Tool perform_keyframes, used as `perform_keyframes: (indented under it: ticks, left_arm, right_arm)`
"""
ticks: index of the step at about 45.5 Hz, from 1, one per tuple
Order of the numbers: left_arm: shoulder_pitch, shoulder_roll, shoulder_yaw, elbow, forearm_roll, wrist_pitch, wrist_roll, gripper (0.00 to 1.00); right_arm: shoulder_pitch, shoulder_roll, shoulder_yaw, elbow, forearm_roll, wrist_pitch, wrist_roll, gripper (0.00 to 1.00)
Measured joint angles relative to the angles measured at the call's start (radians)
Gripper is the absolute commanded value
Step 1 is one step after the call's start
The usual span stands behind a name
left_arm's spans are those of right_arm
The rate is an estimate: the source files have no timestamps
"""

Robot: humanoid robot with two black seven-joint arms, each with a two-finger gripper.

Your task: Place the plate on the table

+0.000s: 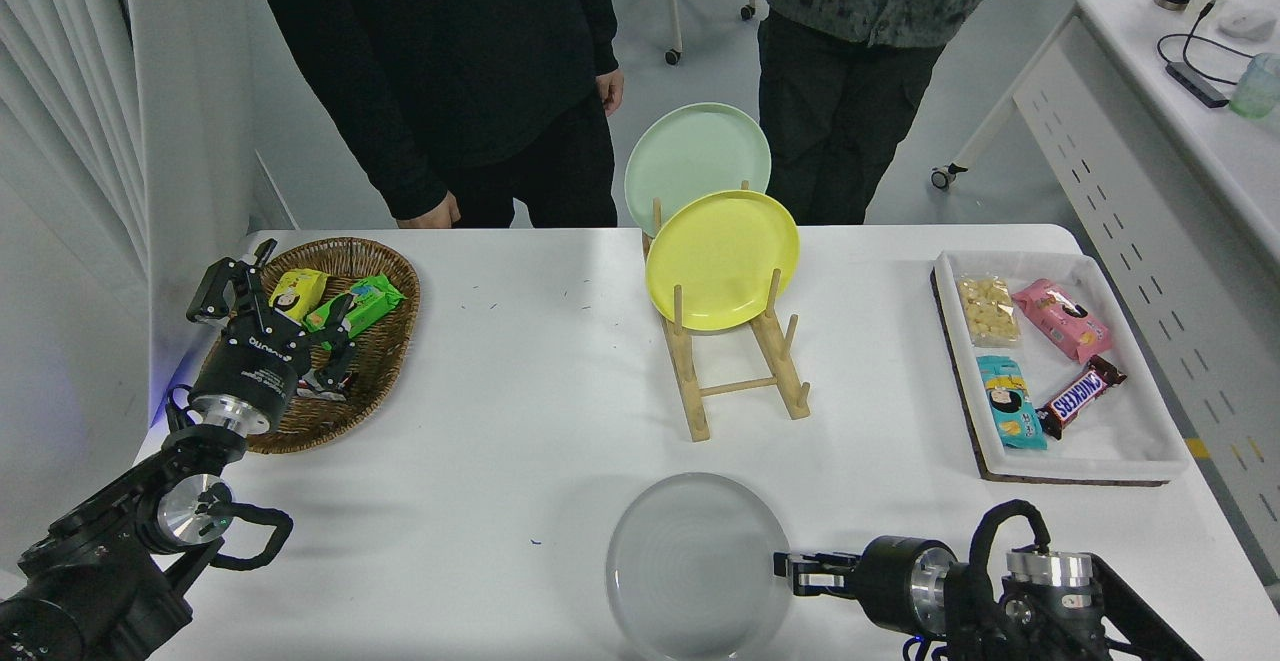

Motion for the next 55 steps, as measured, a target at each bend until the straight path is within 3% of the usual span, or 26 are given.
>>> perform_keyframes:
  ticks: [27,55]
  left_arm:
    - [-0.001,0.0,0.003,0.0,0.0,-0.001,0.001,0.98]
    - [-0.002,0.0,0.004,0.0,0.0,-0.001,0.0,0.98]
  right_arm:
    - [0.052,0.076,0.077,-0.002,-0.185,-0.001,-0.006,0.0]
    - [0.038,0.06,0.07,0.001,-0.153,0.0,-0.028,0.0]
